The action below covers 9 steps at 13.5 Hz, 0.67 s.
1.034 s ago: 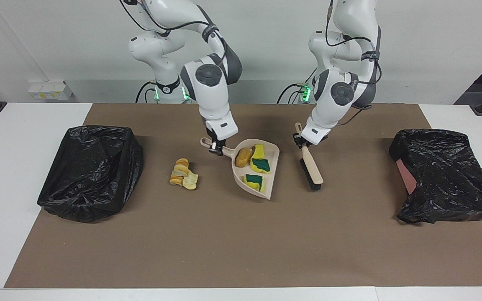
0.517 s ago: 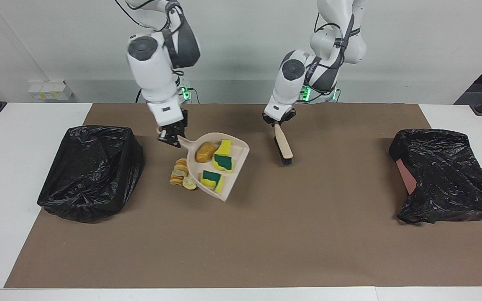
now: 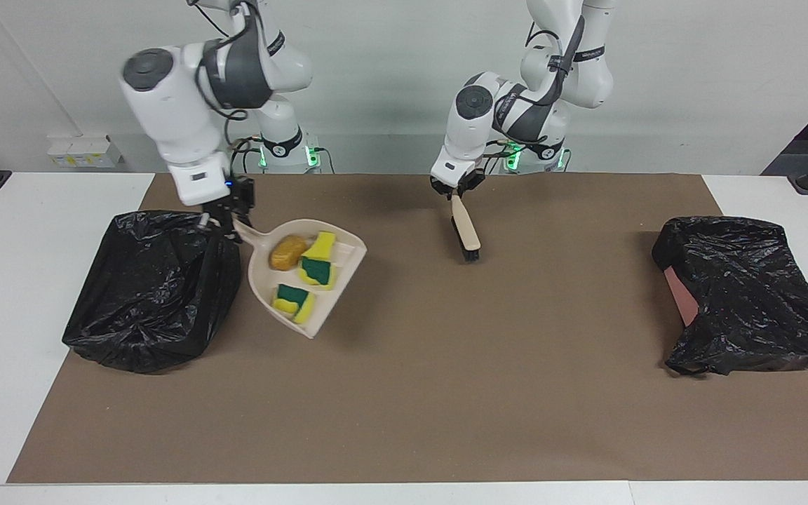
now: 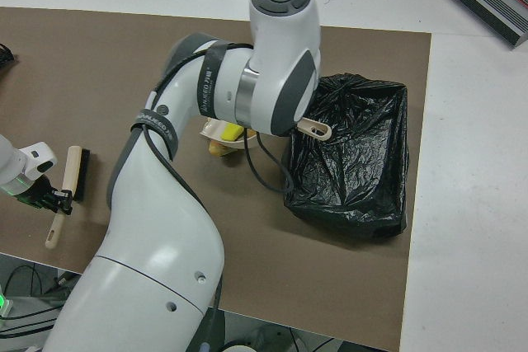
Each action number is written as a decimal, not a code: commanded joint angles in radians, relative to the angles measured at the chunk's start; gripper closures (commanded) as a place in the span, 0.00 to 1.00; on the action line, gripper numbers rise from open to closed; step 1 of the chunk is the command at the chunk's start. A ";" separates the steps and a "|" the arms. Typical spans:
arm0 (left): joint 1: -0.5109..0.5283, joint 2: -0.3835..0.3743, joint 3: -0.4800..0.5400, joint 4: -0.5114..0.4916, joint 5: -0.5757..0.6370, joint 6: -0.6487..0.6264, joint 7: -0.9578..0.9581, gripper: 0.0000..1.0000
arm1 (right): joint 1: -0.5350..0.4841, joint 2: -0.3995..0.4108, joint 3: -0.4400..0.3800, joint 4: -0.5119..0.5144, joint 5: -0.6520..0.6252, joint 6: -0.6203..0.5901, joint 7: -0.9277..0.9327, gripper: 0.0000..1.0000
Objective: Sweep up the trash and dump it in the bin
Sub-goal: 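Lift the dustpan over the nearer black bag and tip it with the right gripper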
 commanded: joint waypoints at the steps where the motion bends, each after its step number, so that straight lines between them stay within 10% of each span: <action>1: -0.001 -0.026 0.009 -0.029 0.008 0.024 0.087 1.00 | -0.106 -0.022 0.016 -0.006 -0.075 0.000 -0.087 1.00; 4: -0.001 -0.028 0.009 -0.033 -0.015 0.021 0.109 1.00 | -0.199 -0.006 0.016 0.034 -0.150 0.044 -0.183 1.00; 5: -0.001 -0.028 0.009 -0.033 -0.015 0.021 0.110 0.72 | -0.230 -0.005 0.016 0.036 -0.165 0.084 -0.225 1.00; 6: 0.000 -0.025 0.009 -0.029 -0.015 0.018 0.110 0.22 | -0.253 -0.005 0.016 0.036 -0.167 0.102 -0.266 1.00; 7: 0.005 -0.011 0.012 -0.012 -0.015 0.012 0.106 0.00 | -0.264 -0.006 0.014 0.036 -0.173 0.115 -0.293 1.00; 9: 0.040 0.019 0.017 0.031 -0.012 0.001 0.112 0.00 | -0.264 -0.005 0.016 0.034 -0.233 0.123 -0.294 1.00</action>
